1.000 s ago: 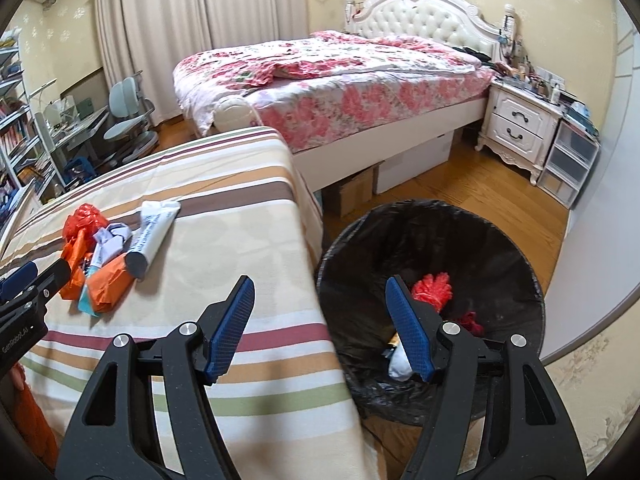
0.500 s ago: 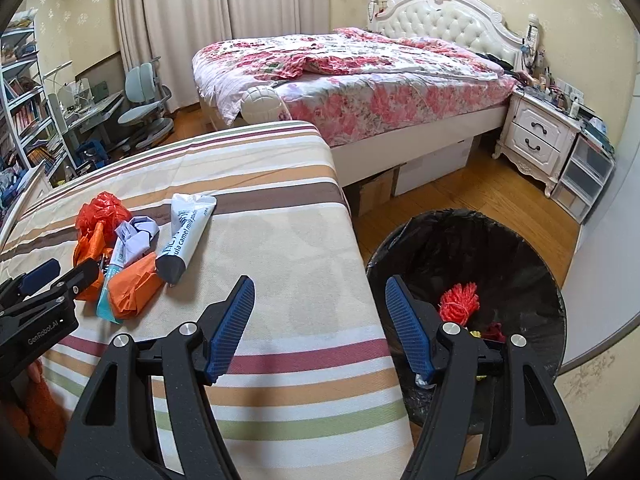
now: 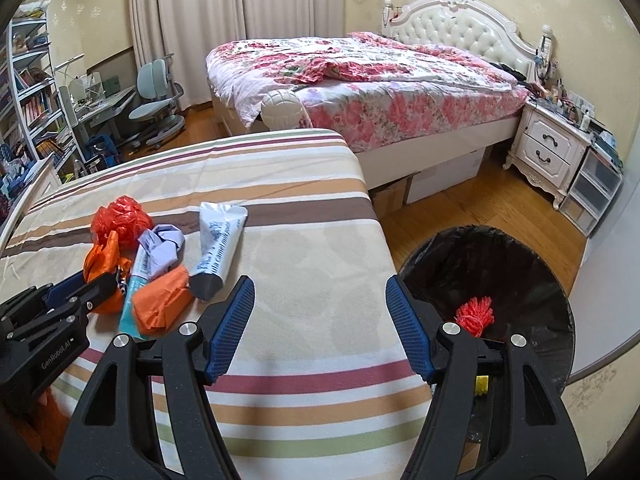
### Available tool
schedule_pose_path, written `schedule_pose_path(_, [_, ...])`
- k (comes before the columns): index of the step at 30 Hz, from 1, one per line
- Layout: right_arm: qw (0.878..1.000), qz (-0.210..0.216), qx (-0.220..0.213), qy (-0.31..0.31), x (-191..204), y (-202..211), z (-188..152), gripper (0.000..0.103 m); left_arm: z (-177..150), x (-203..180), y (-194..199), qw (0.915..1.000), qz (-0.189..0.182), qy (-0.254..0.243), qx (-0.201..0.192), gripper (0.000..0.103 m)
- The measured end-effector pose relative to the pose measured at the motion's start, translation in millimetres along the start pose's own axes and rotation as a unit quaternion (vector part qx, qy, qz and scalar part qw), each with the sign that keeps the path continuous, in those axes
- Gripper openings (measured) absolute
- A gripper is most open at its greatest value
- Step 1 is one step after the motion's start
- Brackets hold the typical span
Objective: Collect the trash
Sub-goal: 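Grasp the orange plastic bag with the left tool, then grasp the white milk powder tube with the right tool while the left tool holds the bag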
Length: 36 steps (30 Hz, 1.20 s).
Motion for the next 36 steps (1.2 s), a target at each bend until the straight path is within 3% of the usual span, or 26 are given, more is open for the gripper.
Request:
schedule_pose_path(11, [0.999,0.024,-0.008,0.019,28.1,-9.9,23.5,0.066,6.9,43.7,18.6,0.9992,0.029,0.022,-0.015,0.037])
schedule_pose_path(23, [0.998,0.047,0.025,0.035,54.4,-44.5,35.7,0.064,14.6,90.5,22.0,0.9966,0.063,0.050,-0.021,0.037])
schedule_pose_path(27, [0.997,0.052,0.043,0.040,60.8,-53.2,28.6,0.050,16.7,94.4,21.5,0.9961,0.067,0.052,-0.025,0.037])
schedule_pose_path(30, [0.996,0.062,0.056,0.040,63.5,-57.4,22.7,0.027,16.0,95.7,20.1,0.9961,0.066,0.054,-0.023,0.037])
schedule_pose_path(36, [0.997,0.058,0.045,0.034,59.5,-49.2,21.0,0.023,12.1,91.5,20.0,0.9964,0.063,0.054,-0.019,0.037])
Point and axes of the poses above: each gripper's, at about its wrist camera, not at the fingertips, and y roughly against the way its jaws point, x to its left, z to its top, the point moved 8 cm from there along -y, roughly the way its jaws point, and after that the axes turned 12 degrees about y, right-handed, at the moved point
